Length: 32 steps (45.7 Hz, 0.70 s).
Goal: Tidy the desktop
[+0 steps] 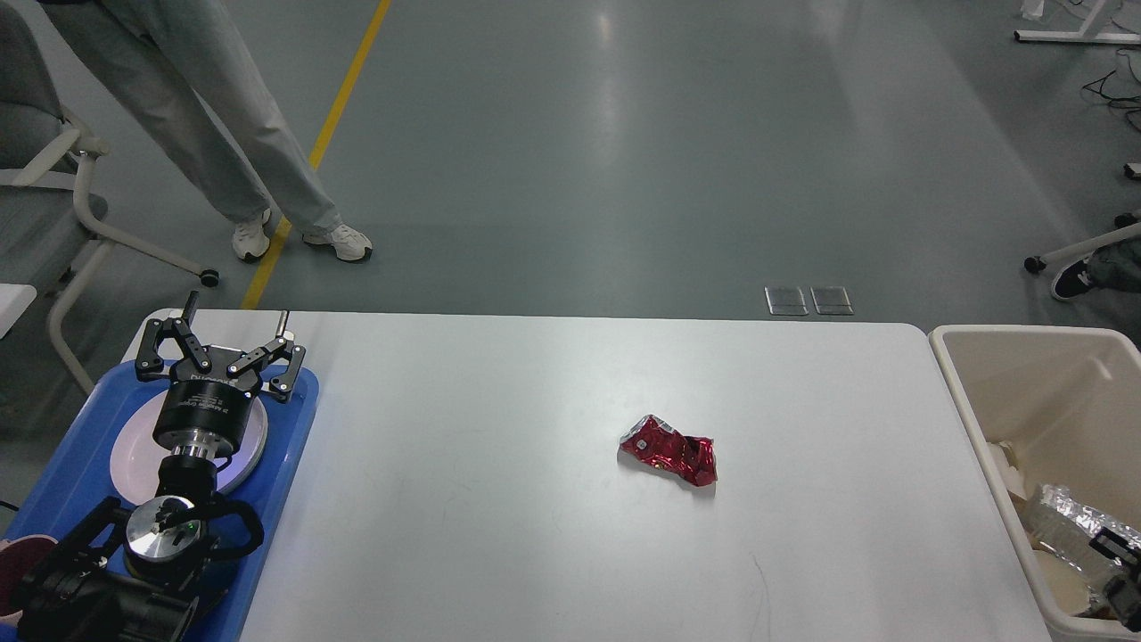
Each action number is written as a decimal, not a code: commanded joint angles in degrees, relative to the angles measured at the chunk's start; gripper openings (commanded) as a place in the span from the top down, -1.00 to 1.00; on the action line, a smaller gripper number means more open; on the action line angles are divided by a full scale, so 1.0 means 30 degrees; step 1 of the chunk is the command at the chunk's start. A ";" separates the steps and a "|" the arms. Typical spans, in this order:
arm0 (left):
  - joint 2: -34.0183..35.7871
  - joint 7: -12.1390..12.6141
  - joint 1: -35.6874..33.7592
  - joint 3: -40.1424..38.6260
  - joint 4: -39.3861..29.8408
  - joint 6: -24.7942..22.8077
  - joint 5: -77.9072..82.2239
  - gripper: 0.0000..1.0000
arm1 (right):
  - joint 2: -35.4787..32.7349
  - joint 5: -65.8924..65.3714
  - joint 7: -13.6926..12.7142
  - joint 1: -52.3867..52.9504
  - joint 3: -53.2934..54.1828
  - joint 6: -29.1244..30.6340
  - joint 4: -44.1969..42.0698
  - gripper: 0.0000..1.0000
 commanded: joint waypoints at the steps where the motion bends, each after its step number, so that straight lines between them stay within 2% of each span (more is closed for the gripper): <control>1: 0.0000 0.0001 0.0000 -0.0029 -0.0001 -0.0002 0.0000 -0.92 | -0.0157 -0.0028 0.0004 0.0159 -0.0006 0.0040 0.0265 -1.00; 8: 0.0000 0.0001 0.0000 0.0000 -0.0001 -0.0002 0.0000 -0.92 | -0.1589 -0.0087 -0.0026 0.1796 -0.0152 0.0069 0.2868 -1.00; 15: 0.0000 0.0001 0.0000 -0.0029 -0.0001 -0.0002 0.0000 -0.92 | -0.4138 -0.2777 -0.0172 0.6245 -0.0416 0.0069 0.7847 -1.00; 21: 0.0000 0.0001 0.0000 -0.0029 -0.0001 -0.0002 0.0000 -0.92 | -0.5313 -0.5241 -0.1224 1.0582 -0.1702 0.0273 1.2212 -1.00; 25: 0.0000 0.0001 0.0000 -0.0029 -0.0001 -0.0002 0.0000 -0.92 | -0.5372 -0.5449 -0.1899 1.3890 -0.3925 0.1238 1.4908 -1.00; 32: 0.0000 0.0001 0.0000 -0.0029 -0.0001 -0.0002 0.0000 -0.92 | -0.3677 -0.5449 -0.1989 2.0920 -0.8410 0.4575 1.9362 -1.00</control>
